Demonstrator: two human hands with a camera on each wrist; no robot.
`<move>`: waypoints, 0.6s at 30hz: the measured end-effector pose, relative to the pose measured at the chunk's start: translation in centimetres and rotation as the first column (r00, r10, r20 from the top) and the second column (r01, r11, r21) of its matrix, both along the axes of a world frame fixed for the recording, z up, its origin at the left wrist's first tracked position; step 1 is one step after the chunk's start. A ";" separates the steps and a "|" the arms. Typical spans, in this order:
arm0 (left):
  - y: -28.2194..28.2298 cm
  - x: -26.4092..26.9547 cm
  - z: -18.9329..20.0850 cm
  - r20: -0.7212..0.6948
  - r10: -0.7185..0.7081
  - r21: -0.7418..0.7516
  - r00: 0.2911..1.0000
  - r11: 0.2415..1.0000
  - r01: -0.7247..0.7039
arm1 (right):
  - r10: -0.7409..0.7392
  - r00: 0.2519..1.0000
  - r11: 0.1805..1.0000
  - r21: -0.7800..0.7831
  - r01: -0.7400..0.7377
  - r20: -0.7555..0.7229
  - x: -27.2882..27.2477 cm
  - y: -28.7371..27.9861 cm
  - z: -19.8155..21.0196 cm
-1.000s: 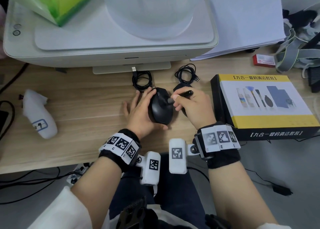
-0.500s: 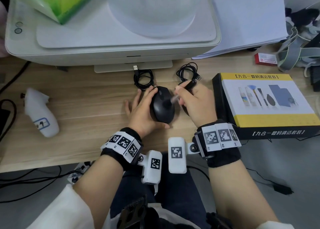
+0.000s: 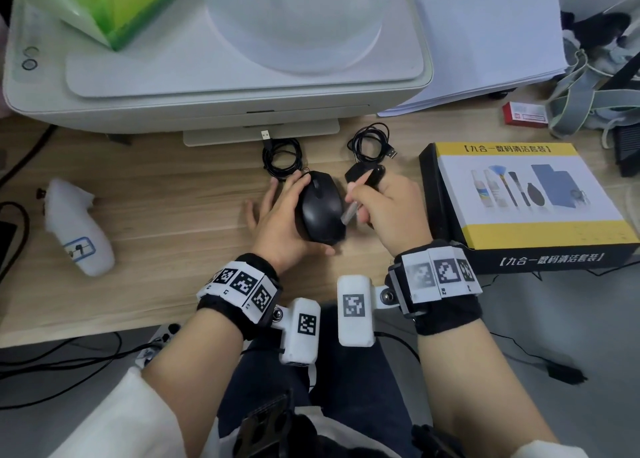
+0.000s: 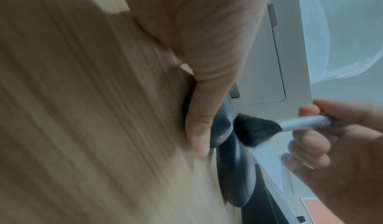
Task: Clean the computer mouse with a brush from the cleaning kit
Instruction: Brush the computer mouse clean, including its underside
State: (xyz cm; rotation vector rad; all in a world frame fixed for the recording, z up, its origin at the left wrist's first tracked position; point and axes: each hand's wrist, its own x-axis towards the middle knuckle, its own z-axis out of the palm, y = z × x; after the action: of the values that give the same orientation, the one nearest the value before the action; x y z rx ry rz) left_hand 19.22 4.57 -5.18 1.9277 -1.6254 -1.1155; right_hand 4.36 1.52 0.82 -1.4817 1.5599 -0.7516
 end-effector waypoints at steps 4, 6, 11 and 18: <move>0.0 0.0 -0.2 -0.003 -0.006 -0.014 1.000 1.000 0.006 | 0.055 0.992 0.998 -0.009 -0.055 0.110 -0.2 0.9 0.8; 0.0 0.1 -0.2 0.001 -0.003 -0.016 1.000 1.000 0.003 | 0.138 0.987 0.990 0.026 -0.140 0.078 -0.1 1.2 0.5; 0.1 0.0 -0.2 0.012 -0.002 -0.036 1.000 0.999 0.002 | 0.133 0.990 0.989 0.069 -0.130 -0.047 -0.7 1.7 0.4; 0.1 -0.2 0.1 0.004 0.000 -0.021 1.000 1.000 0.000 | 0.113 0.991 0.991 0.076 -0.108 -0.067 -1.3 1.3 0.8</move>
State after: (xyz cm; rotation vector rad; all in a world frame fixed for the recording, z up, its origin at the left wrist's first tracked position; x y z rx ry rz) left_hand 19.06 4.69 -5.05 1.9179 -1.6335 -1.0906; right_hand 3.05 2.84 1.62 -1.5424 1.5270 -0.5782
